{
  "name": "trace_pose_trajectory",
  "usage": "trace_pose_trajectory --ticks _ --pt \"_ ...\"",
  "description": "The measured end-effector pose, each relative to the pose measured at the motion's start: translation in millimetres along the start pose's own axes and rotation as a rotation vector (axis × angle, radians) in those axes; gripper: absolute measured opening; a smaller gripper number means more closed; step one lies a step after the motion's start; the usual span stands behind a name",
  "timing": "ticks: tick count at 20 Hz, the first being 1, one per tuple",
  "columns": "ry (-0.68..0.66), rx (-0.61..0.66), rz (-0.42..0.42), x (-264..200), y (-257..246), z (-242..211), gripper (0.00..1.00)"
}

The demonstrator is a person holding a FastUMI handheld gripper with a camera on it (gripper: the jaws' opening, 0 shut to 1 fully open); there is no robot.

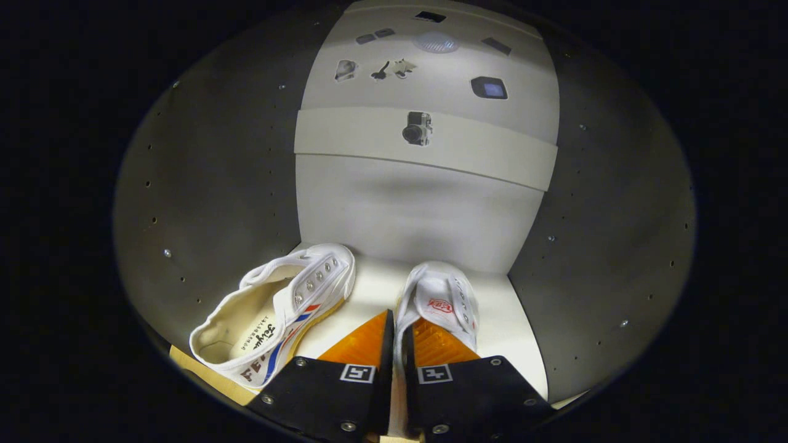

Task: Open the shoe cabinet door, grab the shoes and put them into the shoe cabinet, then close the shoe cabinet door.

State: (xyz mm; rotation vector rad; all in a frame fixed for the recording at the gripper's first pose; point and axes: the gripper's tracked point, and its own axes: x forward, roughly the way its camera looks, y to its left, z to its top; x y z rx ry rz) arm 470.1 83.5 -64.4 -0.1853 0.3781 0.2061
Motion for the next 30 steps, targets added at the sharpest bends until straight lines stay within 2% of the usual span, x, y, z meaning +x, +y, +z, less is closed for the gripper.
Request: trace_pose_trajectory --ticks 4,9,19,23,30 --pt "-0.020 0.025 -0.013 -27.8 1.1 0.7 0.13" --pt "-0.090 0.055 -0.038 -86.4 4.2 16.8 0.13" --pt "-0.262 0.108 -0.064 -263.4 21.7 33.9 0.13" --pt "-0.305 0.122 -0.084 -335.4 26.7 25.8 0.12" --pt "-0.333 0.157 -0.118 -433.8 22.9 -3.2 0.14"
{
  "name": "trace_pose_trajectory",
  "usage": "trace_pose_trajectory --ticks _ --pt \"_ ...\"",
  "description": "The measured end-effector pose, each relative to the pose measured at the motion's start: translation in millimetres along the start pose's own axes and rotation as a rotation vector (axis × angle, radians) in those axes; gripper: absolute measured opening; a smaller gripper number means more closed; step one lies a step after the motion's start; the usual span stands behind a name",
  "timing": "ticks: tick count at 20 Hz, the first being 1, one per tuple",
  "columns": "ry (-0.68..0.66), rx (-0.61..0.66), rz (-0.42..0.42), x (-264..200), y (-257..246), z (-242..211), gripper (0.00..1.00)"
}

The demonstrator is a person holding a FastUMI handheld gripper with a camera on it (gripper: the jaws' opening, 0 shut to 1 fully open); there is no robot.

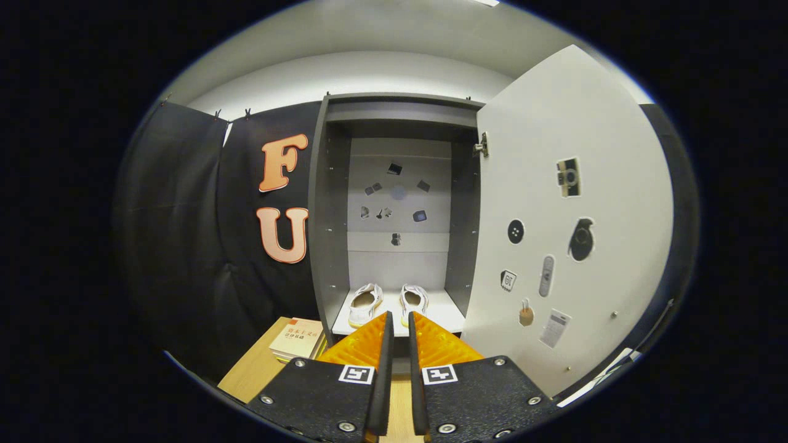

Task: Open the shoe cabinet door, grab the shoes and put them into the shoe cabinet, then close the shoe cabinet door.

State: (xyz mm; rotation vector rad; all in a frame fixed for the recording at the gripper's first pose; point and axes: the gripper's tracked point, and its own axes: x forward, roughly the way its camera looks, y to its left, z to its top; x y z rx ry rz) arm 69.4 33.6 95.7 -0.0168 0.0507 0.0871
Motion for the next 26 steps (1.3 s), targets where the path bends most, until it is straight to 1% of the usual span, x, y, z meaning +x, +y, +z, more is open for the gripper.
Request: trace_pose_trajectory --ticks 6,8,11,14,15,19,21,24,25,26 --pt "-0.019 0.019 -0.074 -64.3 -43.9 0.7 0.14" --pt "-0.026 0.029 -0.115 -85.4 -72.8 -2.6 0.14" --pt "-0.015 0.034 -0.194 -110.7 -124.1 -17.1 0.17" --pt "-0.005 0.052 -0.260 -125.4 -173.0 -31.3 0.17" --pt "0.001 0.059 -0.269 -127.5 -186.1 -36.4 0.18" --pt "0.001 0.062 -0.272 -109.0 -209.2 -44.2 0.18" --pt "0.007 0.066 -0.254 -100.1 -222.4 -51.0 0.19" --pt "0.025 0.091 -0.198 -81.6 -232.5 -64.1 0.19" --pt "0.034 0.094 -0.181 -73.0 -233.9 -69.7 0.23" --pt "0.041 0.096 -0.160 -64.2 -232.2 -75.9 0.24"
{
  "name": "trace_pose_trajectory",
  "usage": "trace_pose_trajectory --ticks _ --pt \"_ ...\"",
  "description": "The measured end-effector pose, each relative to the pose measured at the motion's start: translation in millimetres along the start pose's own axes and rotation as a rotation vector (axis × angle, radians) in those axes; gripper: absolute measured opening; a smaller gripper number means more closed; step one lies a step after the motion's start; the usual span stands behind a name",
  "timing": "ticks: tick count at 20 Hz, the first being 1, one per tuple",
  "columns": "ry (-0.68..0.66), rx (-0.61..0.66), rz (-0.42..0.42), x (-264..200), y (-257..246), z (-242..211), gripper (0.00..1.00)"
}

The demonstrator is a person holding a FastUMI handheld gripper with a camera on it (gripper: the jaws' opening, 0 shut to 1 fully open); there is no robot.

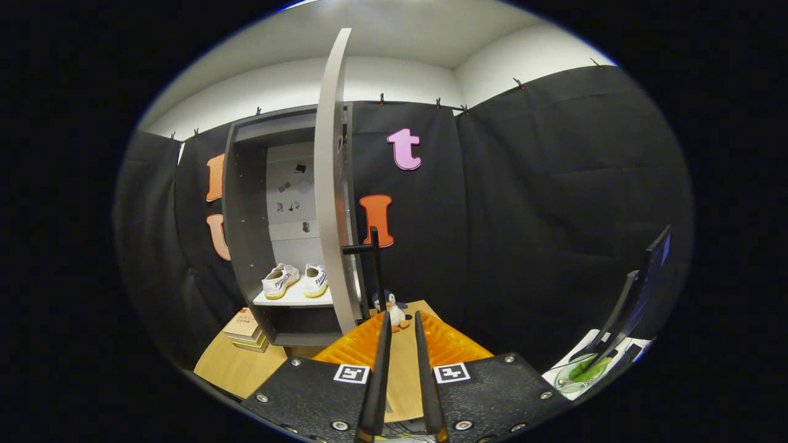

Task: Open the shoe cabinet door, grab the shoes and put them into the shoe cabinet, then close the shoe cabinet door.

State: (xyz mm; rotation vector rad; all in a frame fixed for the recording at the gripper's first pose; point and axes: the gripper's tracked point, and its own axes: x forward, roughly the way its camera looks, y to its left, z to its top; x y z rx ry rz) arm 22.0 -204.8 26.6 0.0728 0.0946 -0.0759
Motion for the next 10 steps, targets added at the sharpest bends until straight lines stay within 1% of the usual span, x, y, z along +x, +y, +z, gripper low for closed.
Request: trace_pose_trajectory --ticks 3,6,7,10 --pt "0.031 0.005 0.056 16.6 6.8 -15.7 0.30" --pt "0.050 -0.006 0.089 26.5 11.8 -25.4 0.35" --pt "0.051 -0.008 0.096 28.9 13.7 -25.9 0.37" --pt "0.048 -0.004 0.091 33.7 15.3 -24.5 0.40"
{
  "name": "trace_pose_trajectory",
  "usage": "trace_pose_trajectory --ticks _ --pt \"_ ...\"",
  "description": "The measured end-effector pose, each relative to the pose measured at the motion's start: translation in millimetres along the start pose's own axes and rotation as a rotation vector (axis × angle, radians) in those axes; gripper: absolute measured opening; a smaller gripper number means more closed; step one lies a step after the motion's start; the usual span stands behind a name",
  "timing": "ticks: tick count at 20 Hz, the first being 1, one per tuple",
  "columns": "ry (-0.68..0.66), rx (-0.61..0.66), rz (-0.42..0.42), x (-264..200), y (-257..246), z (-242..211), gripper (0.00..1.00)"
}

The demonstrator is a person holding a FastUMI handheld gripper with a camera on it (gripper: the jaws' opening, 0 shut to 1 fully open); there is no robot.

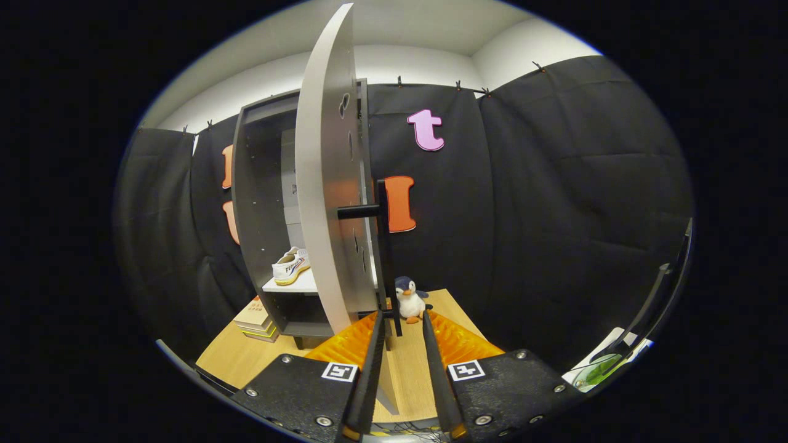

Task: Open the shoe cabinet door, grab the shoes and put them into the shoe cabinet, then close the shoe cabinet door.

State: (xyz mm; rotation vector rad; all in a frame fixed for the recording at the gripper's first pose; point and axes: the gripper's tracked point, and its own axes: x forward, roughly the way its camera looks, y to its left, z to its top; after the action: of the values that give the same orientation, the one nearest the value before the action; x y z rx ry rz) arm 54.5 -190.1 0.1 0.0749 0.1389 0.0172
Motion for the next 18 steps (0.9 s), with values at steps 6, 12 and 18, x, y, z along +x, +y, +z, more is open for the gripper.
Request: trace_pose_trajectory --ticks 6,12,18 --pt "-0.026 -0.056 -0.003 -6.1 26.4 0.5 0.39" --pt "-0.006 -0.033 0.181 -4.1 120.1 -9.1 0.39" --pt "0.010 -0.007 0.352 21.4 198.1 -14.4 0.47"
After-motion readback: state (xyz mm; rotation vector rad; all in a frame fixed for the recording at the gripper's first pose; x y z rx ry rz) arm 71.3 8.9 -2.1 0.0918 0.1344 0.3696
